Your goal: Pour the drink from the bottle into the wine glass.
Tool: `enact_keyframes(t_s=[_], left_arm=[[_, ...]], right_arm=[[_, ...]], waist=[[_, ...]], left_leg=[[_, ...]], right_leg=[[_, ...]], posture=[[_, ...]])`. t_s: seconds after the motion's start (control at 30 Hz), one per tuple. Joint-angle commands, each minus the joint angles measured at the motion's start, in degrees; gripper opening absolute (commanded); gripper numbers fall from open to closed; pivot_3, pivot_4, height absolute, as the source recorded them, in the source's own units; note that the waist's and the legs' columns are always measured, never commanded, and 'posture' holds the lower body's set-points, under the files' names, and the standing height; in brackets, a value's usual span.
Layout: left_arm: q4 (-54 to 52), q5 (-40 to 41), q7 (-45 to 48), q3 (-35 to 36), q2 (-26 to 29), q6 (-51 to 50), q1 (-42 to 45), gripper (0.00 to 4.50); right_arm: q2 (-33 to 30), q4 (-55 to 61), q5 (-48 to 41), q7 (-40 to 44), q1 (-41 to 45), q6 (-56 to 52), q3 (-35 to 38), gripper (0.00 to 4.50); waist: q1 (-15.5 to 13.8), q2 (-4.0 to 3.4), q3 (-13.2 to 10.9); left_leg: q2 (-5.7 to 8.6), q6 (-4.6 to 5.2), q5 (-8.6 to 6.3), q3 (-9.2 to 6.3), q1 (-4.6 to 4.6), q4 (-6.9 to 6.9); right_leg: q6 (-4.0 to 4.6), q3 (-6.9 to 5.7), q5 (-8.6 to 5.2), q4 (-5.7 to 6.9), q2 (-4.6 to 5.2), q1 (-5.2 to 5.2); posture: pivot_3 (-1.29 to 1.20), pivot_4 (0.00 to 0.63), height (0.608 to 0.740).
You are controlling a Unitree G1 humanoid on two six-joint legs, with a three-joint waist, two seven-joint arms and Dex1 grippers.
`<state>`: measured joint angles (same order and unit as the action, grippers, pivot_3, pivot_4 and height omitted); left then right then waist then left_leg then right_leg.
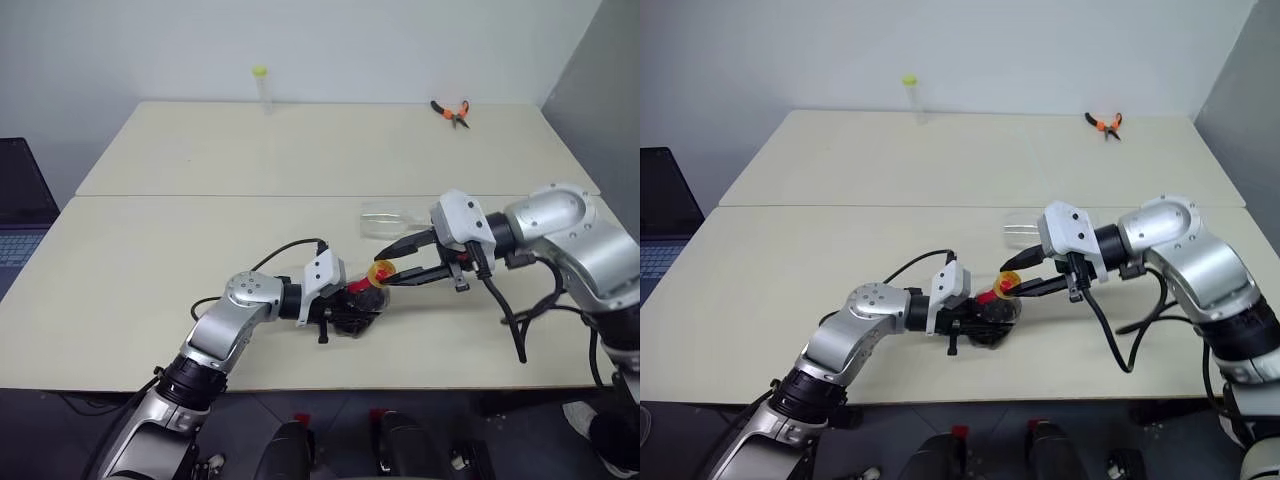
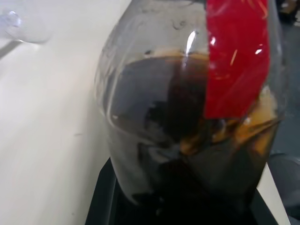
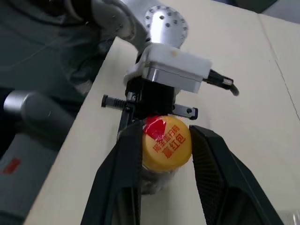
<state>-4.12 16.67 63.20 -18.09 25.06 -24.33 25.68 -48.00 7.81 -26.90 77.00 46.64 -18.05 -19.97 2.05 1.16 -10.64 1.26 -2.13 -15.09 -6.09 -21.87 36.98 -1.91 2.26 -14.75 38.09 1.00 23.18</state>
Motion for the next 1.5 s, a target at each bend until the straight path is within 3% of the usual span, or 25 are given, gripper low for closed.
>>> enact_keyframes(t_s=[0.03, 0.13, 0.23, 0.4, 0.57, 0.67, 0.77, 1.03, 1.5], left_arm=[[-5.8, 4.1, 2.0, 0.2, -1.5, 0.4, 0.4, 1.0], [-4.0, 2.6, -1.5, 1.6, -3.6, 1.6, 0.5, 0.93], [-2.7, 1.7, -5.0, 3.0, -5.7, 2.6, 0.6, 0.87], [-1.1, -0.1, -9.6, 4.2, -8.1, 4.2, 0.8, 0.79], [1.9, -1.7, -11.0, 3.8, -8.4, 6.9, 1.9, 0.77], [4.0, -2.5, -11.2, 3.7, -8.5, 8.2, 2.9, 0.77], [4.9, -2.6, -11.0, 3.6, -8.4, 8.8, 3.1, 0.77], [5.7, -3.3, -10.4, 3.4, -8.2, 9.6, 2.8, 0.76], [5.3, -3.9, -10.1, 3.2, -8.2, 10.0, 2.0, 0.76]], right_arm=[[-0.8, -7.5, 7.2, 1.6, 2.3, 3.1, 0.6, 1.19], [-2.0, -1.9, 0.6, -1.0, -0.8, -5.8, 5.2, 1.19], [-2.7, 7.6, -5.7, -7.3, -7.3, -14.8, 12.0, 2.08], [2.6, 27.2, -20.0, -28.2, -20.0, -29.2, 25.9, 3.82], [13.4, 39.3, -26.6, -50.4, -28.2, -35.2, 28.9, 3.85], [21.7, 42.7, -24.0, -62.7, -30.1, -35.7, 25.8, 3.85], [25.3, 43.1, -21.2, -68.2, -30.3, -35.5, 23.9, 3.85], [26.7, 41.1, -16.4, -71.2, -29.3, -32.8, 22.3, 3.85], [24.8, 38.2, -13.2, -68.6, -28.7, -32.8, 19.8, 3.85]], waist=[[-0.1, 0.0, 0.0], [-0.4, 0.0, 0.0], [-1.3, 0.0, 0.0], [-1.9, 0.0, 0.0], [-1.9, -0.01, 0.0], [-1.7, -0.01, 0.0], [-1.6, -0.02, 0.0], [-1.5, -0.03, 0.0], [-0.7, -0.02, 0.0]], left_leg=[[0.0, 0.0, 0.0, -0.01, -0.01, -0.01], [0.02, -0.02, 0.0, -0.15, -0.07, -0.01], [0.07, -0.04, -0.01, -0.3, -0.21, 0.02], [0.1, -0.07, -0.01, -0.33, -0.39, 0.02], [0.07, -0.06, 0.0, -0.22, -0.35, 0.03], [0.04, -0.05, 0.0, -0.15, -0.24, 0.06], [0.06, -0.02, 0.02, -0.07, -0.16, 0.06], [0.12, 0.01, 0.04, -0.09, -0.15, 0.02], [0.11, 0.02, 0.04, -0.08, -0.16, 0.03]], right_leg=[[0.17, 0.0, 0.1, -0.01, 0.06, 0.0], [0.2, -0.02, 0.11, -0.03, 0.18, 0.02], [0.2, -0.04, 0.12, -0.1, 0.29, 0.05], [0.2, 0.01, 0.12, -0.1, 0.35, 0.22], [0.18, 0.03, 0.11, -0.04, 0.27, 0.2], [0.08, 0.0, 0.07, -0.03, 0.18, 0.08], [-0.18, 0.06, 0.04, 0.02, 0.12, 0.08], [0.01, 0.05, 0.19, -0.02, 0.06, 0.06], [-0.01, 0.04, 0.18, -0.02, 0.06, 0.06]], posture=[[0.0, 0.15, 0.74], [0.0, 0.15, 0.74], [0.0, 0.15, 0.74], [0.0, 0.15, 0.74], [0.0, 0.15, 0.74], [0.0, 0.15, 0.74], [0.0, 0.15, 0.74], [0.0, 0.15, 0.74], [0.0, 0.15, 0.74]])
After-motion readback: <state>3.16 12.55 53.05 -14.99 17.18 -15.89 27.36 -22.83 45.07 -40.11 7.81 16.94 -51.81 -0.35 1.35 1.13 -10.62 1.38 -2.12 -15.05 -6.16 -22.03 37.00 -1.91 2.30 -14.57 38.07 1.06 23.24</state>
